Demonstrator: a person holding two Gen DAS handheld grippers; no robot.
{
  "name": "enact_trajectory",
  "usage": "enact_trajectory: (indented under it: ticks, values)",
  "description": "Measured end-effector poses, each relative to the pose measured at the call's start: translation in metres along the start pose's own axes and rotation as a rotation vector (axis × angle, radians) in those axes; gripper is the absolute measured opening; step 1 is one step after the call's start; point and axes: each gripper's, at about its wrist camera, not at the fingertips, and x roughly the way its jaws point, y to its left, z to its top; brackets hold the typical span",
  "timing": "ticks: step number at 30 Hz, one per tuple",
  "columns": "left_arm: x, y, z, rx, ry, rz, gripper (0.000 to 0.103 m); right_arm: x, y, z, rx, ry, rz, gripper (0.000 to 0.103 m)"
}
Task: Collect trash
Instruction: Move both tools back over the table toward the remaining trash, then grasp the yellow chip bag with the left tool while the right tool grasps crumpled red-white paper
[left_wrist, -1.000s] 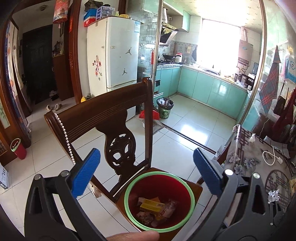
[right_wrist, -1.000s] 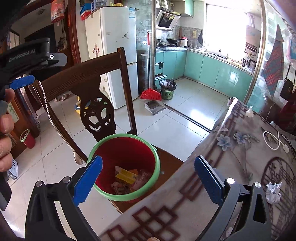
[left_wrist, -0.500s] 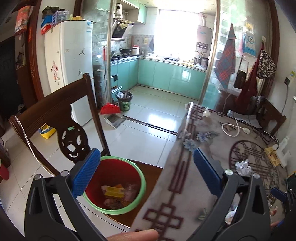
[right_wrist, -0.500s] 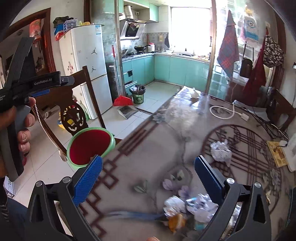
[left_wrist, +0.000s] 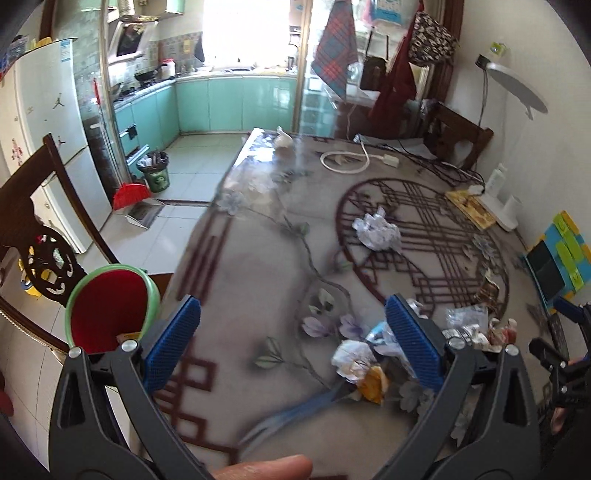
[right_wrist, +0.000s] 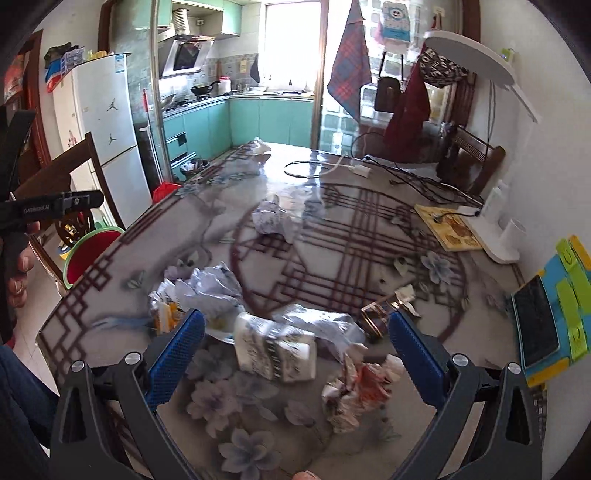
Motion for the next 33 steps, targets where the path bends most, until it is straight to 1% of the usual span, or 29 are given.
enact_trajectory:
  ticks: [3,6,9,13,15,20,24,26,27,29,31,33]
  values:
    - [0.019,-0.025,-0.017,0.050,0.065,-0.015,0.099,0.000,-0.019,-0.012,0.028,-0.012,-0.024,0.097]
    - [0.043,-0.041,-0.036,0.102,0.143,0.019,0.099,0.004,-0.030,-0.016,0.074,-0.012,-0.015,0.097]
    - [0.059,-0.049,-0.048,0.128,0.203,0.050,0.099,0.005,-0.033,-0.016,0.095,-0.020,-0.006,0.097]
    - [0.078,-0.056,-0.063,0.168,0.265,0.068,0.099,0.003,-0.035,-0.015,0.090,-0.027,-0.001,0.097]
    - [0.085,-0.058,-0.069,0.167,0.290,0.064,0.099,0.004,-0.037,-0.016,0.101,-0.024,0.004,0.097]
    - [0.102,-0.062,-0.075,0.168,0.303,0.086,0.099,0.007,-0.041,-0.018,0.114,-0.016,0.003,0.097]
    - [0.116,-0.060,-0.070,0.134,0.310,0.112,0.098,0.007,-0.041,-0.018,0.116,-0.014,0.000,0.097]
    - [0.119,-0.058,-0.068,0.122,0.301,0.124,0.098,0.009,-0.042,-0.020,0.120,-0.011,0.000,0.097]
    - [0.120,-0.057,-0.067,0.117,0.296,0.124,0.097,0.010,-0.043,-0.020,0.124,-0.007,0.000,0.097]
    - [0.122,-0.056,-0.066,0.116,0.295,0.138,0.089,0.012,-0.043,-0.022,0.123,-0.002,-0.001,0.097]
    - [0.124,-0.054,-0.065,0.106,0.299,0.142,0.075,0.013,-0.043,-0.022,0.120,0.000,-0.002,0.097]
    - [0.126,-0.049,-0.065,0.081,0.308,0.123,0.067,0.014,-0.042,-0.023,0.119,0.002,0.000,0.097]
